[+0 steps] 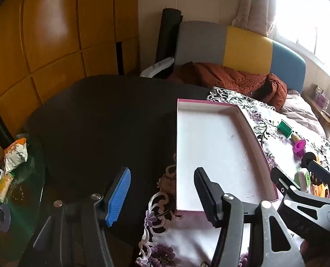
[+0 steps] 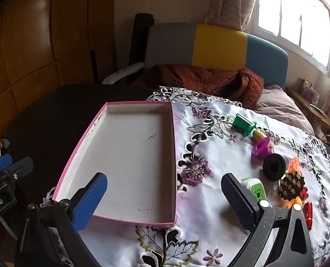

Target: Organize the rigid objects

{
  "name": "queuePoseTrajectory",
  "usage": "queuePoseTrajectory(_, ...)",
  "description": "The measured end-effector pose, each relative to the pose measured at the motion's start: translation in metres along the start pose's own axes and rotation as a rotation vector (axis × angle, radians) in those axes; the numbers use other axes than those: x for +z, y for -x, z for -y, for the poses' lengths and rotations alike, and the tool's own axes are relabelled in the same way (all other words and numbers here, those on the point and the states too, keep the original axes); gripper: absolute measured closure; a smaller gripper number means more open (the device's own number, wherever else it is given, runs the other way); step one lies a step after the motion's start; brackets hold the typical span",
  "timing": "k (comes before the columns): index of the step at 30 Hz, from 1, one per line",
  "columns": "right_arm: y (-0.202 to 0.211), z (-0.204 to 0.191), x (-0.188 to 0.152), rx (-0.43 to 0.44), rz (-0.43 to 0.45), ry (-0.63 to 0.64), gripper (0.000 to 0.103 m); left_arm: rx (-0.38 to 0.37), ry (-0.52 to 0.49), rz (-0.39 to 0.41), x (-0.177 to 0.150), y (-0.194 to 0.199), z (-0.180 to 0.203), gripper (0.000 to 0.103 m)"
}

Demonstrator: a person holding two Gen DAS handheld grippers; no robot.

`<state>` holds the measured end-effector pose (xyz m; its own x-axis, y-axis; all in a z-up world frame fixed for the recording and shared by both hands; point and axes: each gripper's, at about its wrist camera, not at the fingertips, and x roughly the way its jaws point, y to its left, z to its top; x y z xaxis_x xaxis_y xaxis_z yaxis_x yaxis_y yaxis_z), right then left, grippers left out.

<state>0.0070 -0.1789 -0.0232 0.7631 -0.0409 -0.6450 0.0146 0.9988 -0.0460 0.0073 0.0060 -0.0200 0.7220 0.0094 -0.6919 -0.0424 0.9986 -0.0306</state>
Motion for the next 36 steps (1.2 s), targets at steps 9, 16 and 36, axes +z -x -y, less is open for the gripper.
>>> queuePoseTrajectory(9,-0.008,-0.001,-0.006,-0.008,0.001,0.005,0.0,0.006,0.002,-0.012,0.002,0.002,0.0,0.043)
queuePoseTrajectory(16,-0.004,-0.003,-0.004,-0.009,0.015,0.019,0.0,0.008,0.001,-0.019,0.001,0.004,0.001,0.043)
queuePoseTrajectory(36,-0.012,0.008,-0.007,-0.003,-0.008,0.016,0.0,-0.144,0.023,-0.074,-0.003,-0.007,0.001,0.034)
